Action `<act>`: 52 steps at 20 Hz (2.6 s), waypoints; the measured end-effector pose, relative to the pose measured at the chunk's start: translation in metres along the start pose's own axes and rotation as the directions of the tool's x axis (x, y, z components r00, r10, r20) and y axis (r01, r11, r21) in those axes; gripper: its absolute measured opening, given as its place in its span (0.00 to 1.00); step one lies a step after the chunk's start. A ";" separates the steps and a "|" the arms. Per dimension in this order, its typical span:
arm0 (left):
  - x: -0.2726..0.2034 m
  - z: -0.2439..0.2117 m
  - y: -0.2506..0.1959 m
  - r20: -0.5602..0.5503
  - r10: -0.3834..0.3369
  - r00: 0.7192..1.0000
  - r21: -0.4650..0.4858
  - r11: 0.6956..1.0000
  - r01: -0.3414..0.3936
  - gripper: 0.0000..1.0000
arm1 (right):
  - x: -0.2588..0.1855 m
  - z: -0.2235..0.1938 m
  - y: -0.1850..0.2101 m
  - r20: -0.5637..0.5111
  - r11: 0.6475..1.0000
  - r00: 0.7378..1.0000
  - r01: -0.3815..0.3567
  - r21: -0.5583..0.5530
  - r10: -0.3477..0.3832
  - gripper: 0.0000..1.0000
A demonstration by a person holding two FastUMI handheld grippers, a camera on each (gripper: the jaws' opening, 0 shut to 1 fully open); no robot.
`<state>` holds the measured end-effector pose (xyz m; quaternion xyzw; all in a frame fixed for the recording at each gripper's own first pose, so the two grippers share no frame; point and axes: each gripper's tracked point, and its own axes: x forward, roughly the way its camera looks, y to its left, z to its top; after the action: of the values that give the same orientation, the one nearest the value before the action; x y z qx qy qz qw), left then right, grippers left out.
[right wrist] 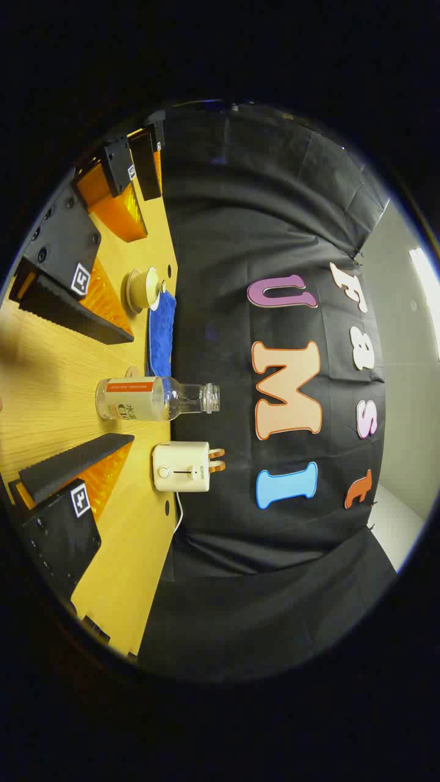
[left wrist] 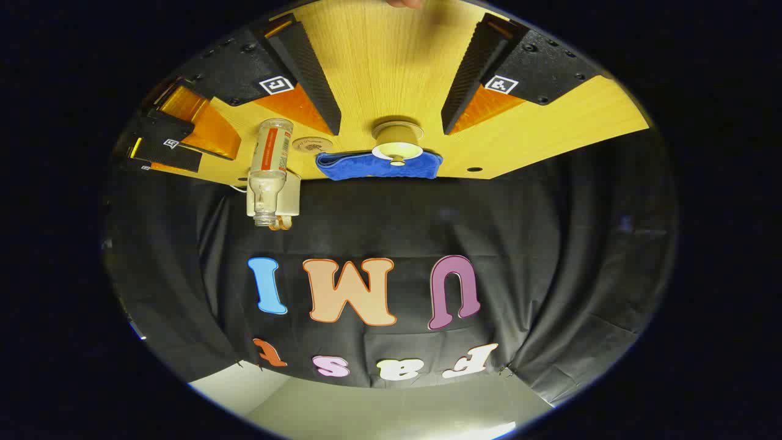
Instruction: Open the teacup lid with one hand, grasp the water bottle and pour water into the teacup with the other hand; after pouring, place the water bottle on the coaster and then close the teacup lid.
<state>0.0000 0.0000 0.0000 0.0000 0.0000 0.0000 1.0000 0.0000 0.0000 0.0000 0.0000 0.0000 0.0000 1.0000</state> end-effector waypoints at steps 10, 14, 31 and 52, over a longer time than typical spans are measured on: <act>0.000 0.002 0.000 0.006 -0.005 1.000 -0.001 1.000 0.005 0.99 | -0.001 0.000 0.000 0.001 1.000 1.000 0.000 0.000 0.000 0.93; 0.000 0.002 0.000 0.006 -0.005 1.000 -0.002 1.000 0.005 0.97 | -0.001 0.000 0.001 0.001 1.000 1.000 0.000 0.000 0.000 0.94; 0.016 0.001 -0.003 0.010 -0.011 1.000 -0.001 1.000 0.011 0.96 | 0.000 0.000 0.003 -0.002 0.999 0.999 -0.043 -0.001 0.043 0.93; 0.175 -0.010 0.007 -0.048 -0.016 0.999 0.038 0.999 0.018 0.97 | 0.022 0.001 -0.048 -0.002 1.000 1.000 0.018 -0.003 -0.018 0.94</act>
<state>0.1749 0.0071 -0.0103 0.0191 0.0237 -0.0085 0.9995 0.0225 -0.0476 0.0007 -0.0015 0.0012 -0.0088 1.0000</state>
